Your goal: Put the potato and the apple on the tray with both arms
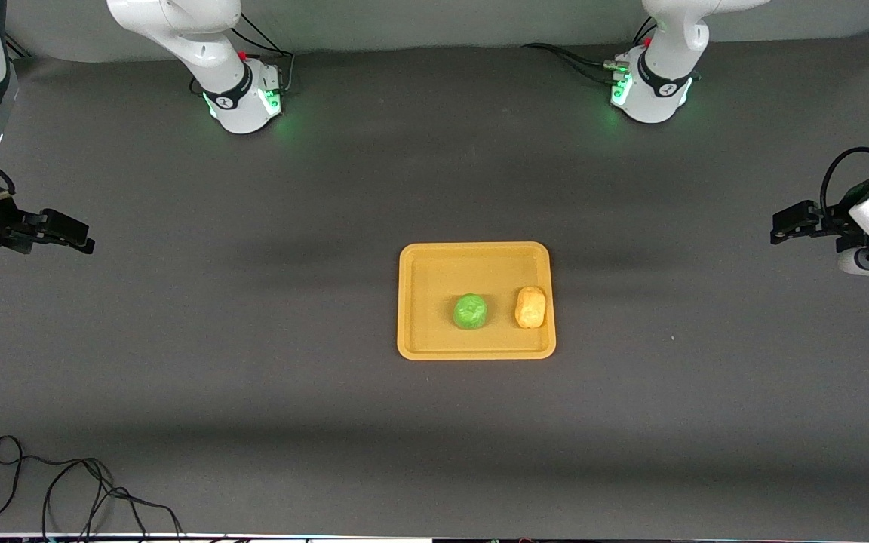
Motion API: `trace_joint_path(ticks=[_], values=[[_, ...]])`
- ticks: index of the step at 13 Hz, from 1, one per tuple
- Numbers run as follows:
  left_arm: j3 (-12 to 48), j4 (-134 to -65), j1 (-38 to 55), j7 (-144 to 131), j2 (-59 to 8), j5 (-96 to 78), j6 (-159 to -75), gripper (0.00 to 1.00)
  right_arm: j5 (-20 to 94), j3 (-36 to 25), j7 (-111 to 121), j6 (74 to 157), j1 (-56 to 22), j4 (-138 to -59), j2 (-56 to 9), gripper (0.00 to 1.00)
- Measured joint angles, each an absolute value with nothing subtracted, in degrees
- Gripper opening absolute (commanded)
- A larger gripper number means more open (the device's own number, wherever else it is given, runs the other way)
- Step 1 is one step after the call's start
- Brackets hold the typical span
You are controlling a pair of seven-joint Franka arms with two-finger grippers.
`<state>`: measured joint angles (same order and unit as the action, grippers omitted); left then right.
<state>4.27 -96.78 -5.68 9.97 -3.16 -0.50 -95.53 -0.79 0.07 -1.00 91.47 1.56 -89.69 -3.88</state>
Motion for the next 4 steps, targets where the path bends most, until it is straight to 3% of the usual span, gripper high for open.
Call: trace_joint_path(ticks=[4], values=[[4.38, -96.78, -5.61, 9.97, -3.2, -0.5, -95.93, 1.0, -0.79, 0.09, -1.01, 91.47, 1.32, -89.41, -3.62, 1.0]])
